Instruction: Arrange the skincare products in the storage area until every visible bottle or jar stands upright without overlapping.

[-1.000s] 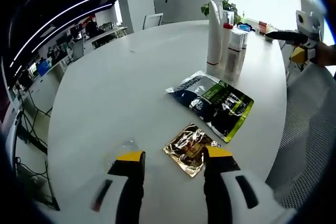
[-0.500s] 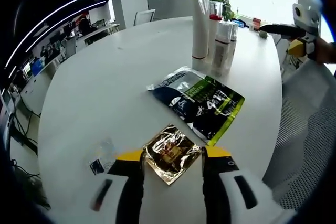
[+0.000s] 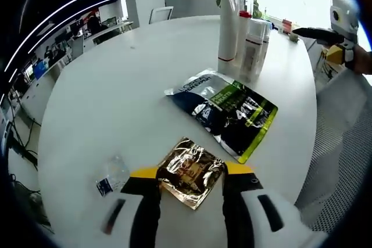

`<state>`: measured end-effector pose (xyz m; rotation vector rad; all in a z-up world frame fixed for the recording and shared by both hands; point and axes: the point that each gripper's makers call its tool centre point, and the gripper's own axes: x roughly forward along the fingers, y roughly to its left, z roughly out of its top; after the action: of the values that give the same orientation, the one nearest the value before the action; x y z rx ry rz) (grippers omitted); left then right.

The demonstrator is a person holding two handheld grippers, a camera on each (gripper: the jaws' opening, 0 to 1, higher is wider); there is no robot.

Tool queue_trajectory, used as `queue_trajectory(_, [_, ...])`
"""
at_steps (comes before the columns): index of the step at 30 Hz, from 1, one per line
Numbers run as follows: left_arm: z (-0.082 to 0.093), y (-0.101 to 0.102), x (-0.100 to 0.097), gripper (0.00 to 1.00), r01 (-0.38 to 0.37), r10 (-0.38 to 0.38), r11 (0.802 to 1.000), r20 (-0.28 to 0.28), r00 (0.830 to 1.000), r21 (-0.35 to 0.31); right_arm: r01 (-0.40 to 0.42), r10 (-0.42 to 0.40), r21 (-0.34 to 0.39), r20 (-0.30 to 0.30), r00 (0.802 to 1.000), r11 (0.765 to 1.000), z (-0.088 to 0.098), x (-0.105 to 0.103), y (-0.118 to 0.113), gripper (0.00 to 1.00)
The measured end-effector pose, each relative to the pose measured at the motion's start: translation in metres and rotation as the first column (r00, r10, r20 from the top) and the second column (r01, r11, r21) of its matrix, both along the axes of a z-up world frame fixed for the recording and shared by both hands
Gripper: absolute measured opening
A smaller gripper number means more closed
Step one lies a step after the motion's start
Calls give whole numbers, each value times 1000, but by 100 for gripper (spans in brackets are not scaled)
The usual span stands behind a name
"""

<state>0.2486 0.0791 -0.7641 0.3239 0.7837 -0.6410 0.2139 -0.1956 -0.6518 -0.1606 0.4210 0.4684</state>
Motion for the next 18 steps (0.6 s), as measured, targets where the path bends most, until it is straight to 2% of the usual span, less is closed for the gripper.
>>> queue_trajectory(10, [-1, -3, 10, 39, 23, -23, 1000, -5, 1000, 1, 5, -5, -2, -5, 1000, 1000, 0, 0, -1, 98])
queue_trajectory(18, [-1, -4, 30, 39, 78, -78, 997, -8, 997, 9, 10, -10, -7, -11, 1000, 1000, -1, 1, -2, 98])
